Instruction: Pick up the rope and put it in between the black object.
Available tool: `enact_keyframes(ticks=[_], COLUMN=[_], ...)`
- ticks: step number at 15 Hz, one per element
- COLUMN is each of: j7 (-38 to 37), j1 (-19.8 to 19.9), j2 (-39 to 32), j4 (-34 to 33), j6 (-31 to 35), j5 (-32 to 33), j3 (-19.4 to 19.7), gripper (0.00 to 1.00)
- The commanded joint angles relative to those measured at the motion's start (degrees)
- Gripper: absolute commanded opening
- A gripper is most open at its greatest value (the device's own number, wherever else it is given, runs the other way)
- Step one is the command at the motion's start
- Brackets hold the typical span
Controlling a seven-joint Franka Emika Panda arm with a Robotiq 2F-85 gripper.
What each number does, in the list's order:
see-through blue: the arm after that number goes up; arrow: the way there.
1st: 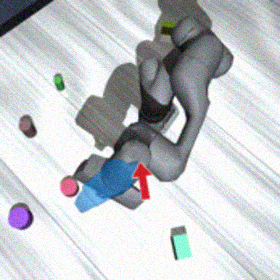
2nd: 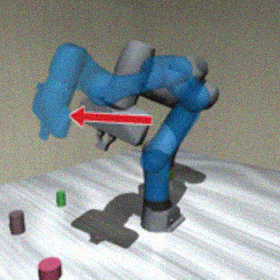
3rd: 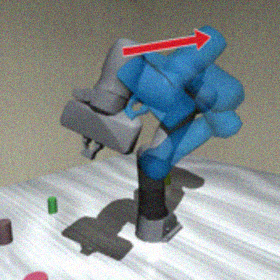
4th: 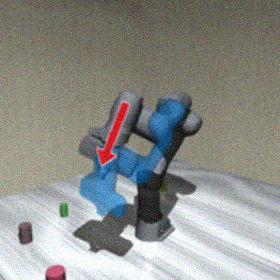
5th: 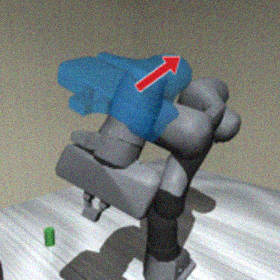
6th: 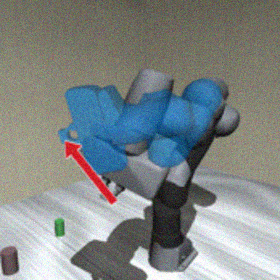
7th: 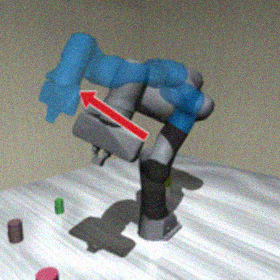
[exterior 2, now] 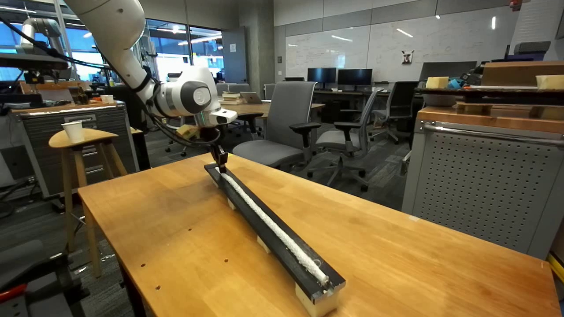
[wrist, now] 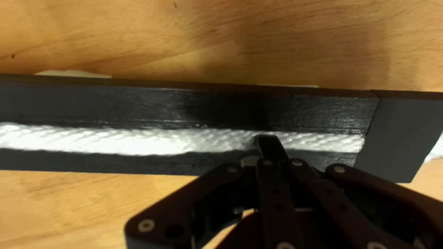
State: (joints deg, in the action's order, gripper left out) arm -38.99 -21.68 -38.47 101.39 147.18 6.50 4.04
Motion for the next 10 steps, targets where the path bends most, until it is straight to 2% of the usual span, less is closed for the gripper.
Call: enact_keyframes(ticks=[1, 10], j7=[0.64, -0.31], j1=[0.42, -0.19], j2=[2.51, 4.94], j4=[4.42, 6.14], j6=[1.83, 2.72], j5=[1.09, 1.38], j3=[1.21, 2.34], gripper=[0.0, 0.0])
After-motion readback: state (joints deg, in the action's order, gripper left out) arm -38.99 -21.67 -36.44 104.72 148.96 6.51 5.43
